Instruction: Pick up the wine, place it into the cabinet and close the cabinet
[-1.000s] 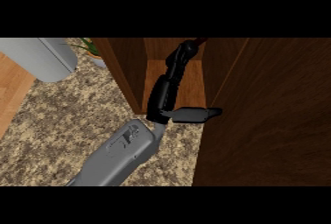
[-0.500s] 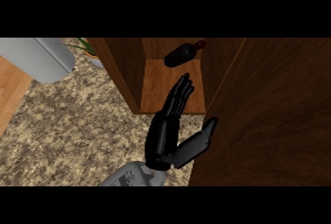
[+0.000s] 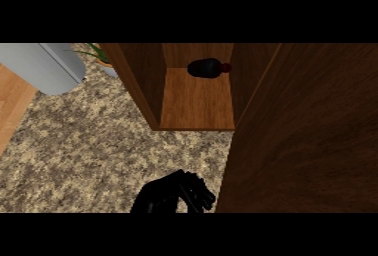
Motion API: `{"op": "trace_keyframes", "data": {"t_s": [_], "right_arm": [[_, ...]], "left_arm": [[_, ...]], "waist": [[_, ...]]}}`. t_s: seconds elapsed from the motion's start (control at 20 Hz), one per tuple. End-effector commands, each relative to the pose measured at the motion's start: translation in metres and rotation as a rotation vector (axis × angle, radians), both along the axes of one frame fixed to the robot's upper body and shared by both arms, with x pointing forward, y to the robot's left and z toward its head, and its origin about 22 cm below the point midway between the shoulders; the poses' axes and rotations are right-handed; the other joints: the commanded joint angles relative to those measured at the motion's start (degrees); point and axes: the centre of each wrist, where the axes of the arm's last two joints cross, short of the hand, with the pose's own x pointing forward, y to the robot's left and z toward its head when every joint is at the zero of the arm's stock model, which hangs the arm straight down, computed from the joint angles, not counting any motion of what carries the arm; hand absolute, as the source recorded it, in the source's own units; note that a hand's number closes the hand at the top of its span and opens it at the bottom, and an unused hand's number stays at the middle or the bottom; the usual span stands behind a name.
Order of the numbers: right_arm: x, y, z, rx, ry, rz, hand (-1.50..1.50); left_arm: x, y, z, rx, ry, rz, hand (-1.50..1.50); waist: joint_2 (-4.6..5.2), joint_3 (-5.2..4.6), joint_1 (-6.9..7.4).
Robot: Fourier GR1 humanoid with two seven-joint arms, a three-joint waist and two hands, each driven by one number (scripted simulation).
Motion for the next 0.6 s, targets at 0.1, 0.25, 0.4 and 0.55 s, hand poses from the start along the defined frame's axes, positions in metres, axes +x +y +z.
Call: {"op": "trace_keyframes", "data": {"t_s": [0.1, 0.25, 0.4, 0.55], "right_arm": [[-0.009, -0.004, -0.007, -0.085, 0.048, 0.181, 1.5], [-0.019, 0.017, -0.006, -0.145, -0.052, 0.224, 1.5], [-0.018, 0.025, -0.009, -0.08, 0.034, 0.359, 1.5], [-0.027, 0.039, -0.016, -0.072, 0.081, 0.469, 1.5]], "left_arm": [[-0.024, 0.034, 0.005, 0.004, -0.045, -0.016, 1.5], [-0.029, 0.07, 0.015, 0.011, -0.034, -0.066, 1.5], [-0.04, 0.078, 0.003, 0.002, -0.027, -0.084, 1.5], [-0.037, 0.102, 0.01, 0.001, -0.039, -0.066, 1.5]], "waist": [[0.12, 0.07, 0.03], [0.04, -0.04, 0.49], [0.04, -0.05, 0.52], [-0.03, -0.09, 0.7]]}}
